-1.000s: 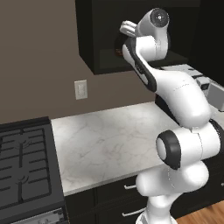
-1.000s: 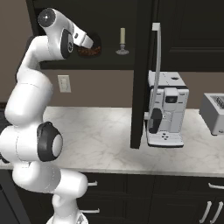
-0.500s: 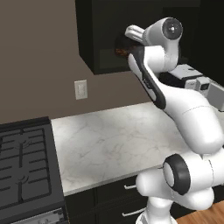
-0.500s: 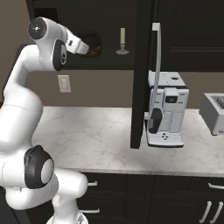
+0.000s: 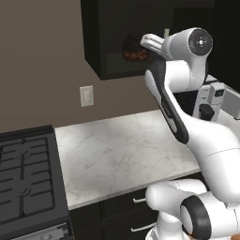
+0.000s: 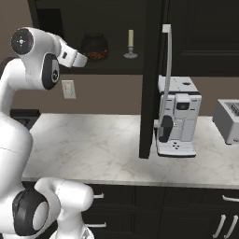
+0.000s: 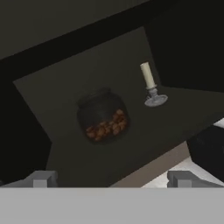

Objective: Pick the jar and candle from the dining table and place them in the open cabinet. Close the cabinet after placing the objects.

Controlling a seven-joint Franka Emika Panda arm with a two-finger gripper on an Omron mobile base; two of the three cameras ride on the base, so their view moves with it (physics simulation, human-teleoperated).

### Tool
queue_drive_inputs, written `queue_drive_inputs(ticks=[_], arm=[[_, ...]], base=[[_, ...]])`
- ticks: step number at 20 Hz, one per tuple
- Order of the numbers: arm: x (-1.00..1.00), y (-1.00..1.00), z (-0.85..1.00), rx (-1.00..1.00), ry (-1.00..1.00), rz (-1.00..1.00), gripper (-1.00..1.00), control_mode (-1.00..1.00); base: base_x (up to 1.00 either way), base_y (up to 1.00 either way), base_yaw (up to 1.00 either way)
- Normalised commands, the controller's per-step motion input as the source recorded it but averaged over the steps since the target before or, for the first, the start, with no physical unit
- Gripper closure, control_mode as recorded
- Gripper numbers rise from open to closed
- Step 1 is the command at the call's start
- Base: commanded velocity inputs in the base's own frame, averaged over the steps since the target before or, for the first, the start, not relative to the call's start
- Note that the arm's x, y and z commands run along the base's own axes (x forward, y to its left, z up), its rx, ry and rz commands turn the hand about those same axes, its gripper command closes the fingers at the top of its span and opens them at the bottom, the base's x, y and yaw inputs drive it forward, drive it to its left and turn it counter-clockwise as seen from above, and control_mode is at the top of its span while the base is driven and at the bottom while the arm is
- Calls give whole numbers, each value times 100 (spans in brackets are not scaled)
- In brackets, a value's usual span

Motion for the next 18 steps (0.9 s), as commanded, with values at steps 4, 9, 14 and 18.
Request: queue_drive_inputs(ticks=[4,9,14,18], arm=[[-89,-7,0,0,0,0,-100,-100],[-100,-14,0,0,0,0,-100,-100],[-99,-18,0,0,1,0,-100,-100],[-97,-14,0,0,4,0,-100,-100]], base=[[0,0,0],[0,0,0],[0,0,0],[0,0,0]])
